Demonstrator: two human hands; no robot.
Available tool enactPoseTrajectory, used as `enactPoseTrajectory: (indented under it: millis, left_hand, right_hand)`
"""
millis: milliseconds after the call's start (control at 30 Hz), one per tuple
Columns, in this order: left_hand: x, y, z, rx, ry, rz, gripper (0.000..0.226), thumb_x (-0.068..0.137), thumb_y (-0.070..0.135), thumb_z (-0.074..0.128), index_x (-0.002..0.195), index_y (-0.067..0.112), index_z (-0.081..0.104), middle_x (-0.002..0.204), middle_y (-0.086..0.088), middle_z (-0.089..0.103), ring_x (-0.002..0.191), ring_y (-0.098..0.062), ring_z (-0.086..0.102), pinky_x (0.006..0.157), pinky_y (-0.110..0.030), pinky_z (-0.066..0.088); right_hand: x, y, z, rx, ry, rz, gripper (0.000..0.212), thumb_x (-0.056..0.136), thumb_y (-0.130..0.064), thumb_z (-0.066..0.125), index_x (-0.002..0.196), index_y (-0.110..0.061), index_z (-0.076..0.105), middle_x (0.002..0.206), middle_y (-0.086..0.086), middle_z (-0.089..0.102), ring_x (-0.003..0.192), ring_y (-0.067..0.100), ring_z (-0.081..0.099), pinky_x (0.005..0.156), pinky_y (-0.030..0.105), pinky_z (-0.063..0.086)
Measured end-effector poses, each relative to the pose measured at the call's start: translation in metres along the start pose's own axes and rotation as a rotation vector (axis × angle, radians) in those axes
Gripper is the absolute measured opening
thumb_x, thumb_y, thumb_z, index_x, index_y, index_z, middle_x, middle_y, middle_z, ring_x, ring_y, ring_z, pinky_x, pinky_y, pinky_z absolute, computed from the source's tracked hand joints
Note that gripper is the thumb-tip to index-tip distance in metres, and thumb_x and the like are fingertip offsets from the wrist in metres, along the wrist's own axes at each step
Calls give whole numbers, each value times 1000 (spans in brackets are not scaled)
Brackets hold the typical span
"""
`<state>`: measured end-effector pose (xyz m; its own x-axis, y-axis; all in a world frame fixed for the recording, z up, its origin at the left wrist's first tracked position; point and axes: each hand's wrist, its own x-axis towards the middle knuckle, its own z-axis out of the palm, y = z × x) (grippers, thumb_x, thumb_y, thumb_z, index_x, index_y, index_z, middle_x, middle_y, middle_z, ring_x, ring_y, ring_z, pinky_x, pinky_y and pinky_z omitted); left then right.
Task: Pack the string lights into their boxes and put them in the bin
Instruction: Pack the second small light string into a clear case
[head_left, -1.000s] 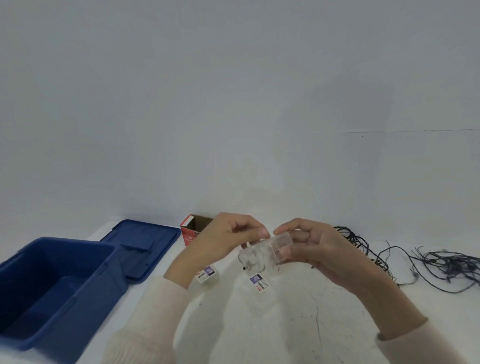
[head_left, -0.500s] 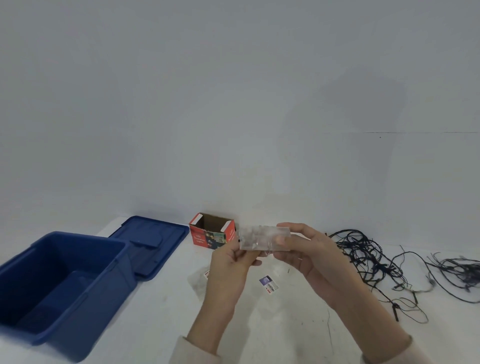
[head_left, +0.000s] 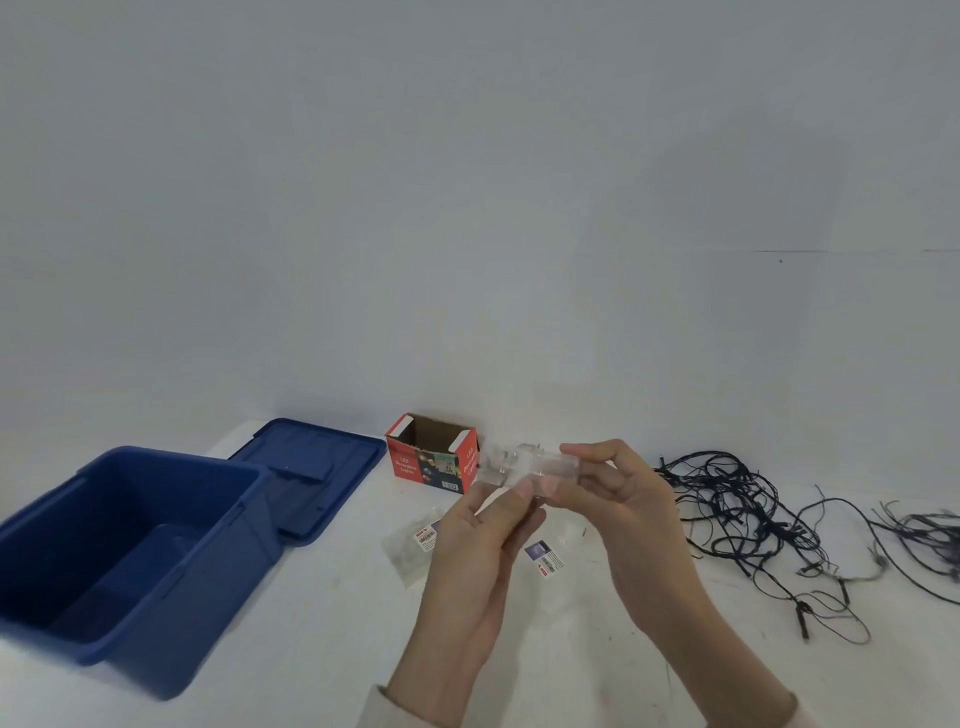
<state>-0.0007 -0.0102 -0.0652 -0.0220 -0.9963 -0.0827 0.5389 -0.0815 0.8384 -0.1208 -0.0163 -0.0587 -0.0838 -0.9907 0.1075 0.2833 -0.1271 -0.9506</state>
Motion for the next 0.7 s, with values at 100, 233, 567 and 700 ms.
enactPoseTrajectory:
  millis: [100, 233, 567, 700]
  left_hand:
    - [3, -3, -6, -6, 35, -4, 15, 84, -1, 59, 98, -5, 63, 96, -17, 69, 87, -19, 66, 87, -27, 54]
    - [10, 0, -19, 210, 32, 55, 23, 81, -3, 63, 104, -1, 64, 99, -19, 71, 92, -25, 67, 87, -28, 55]
    - [43, 4, -24, 465, -21, 56, 31, 78, 0, 71, 105, 14, 65, 94, -8, 74, 87, -17, 71, 80, -25, 56]
    - [58, -30, -38, 642, 48, -98, 25, 89, 30, 60, 113, 21, 61, 114, -6, 65, 98, -15, 62, 84, -26, 51]
  right_hand:
    - [1, 5, -3, -70, -36, -5, 25, 72, 3, 75, 89, -10, 63, 86, 4, 74, 87, 22, 68, 84, 34, 49]
    - [11, 3, -7, -259, -162, 32, 31, 69, -13, 80, 95, -19, 64, 85, 0, 71, 82, 15, 65, 76, 26, 48]
    - [46, 11, -17, -569, -222, 62, 21, 71, -23, 80, 90, -16, 75, 82, 1, 75, 78, 11, 69, 71, 16, 51]
    - [48, 26, -34, -510, -35, 134, 5, 77, -17, 75, 81, -14, 75, 79, 5, 75, 76, 16, 67, 78, 28, 50]
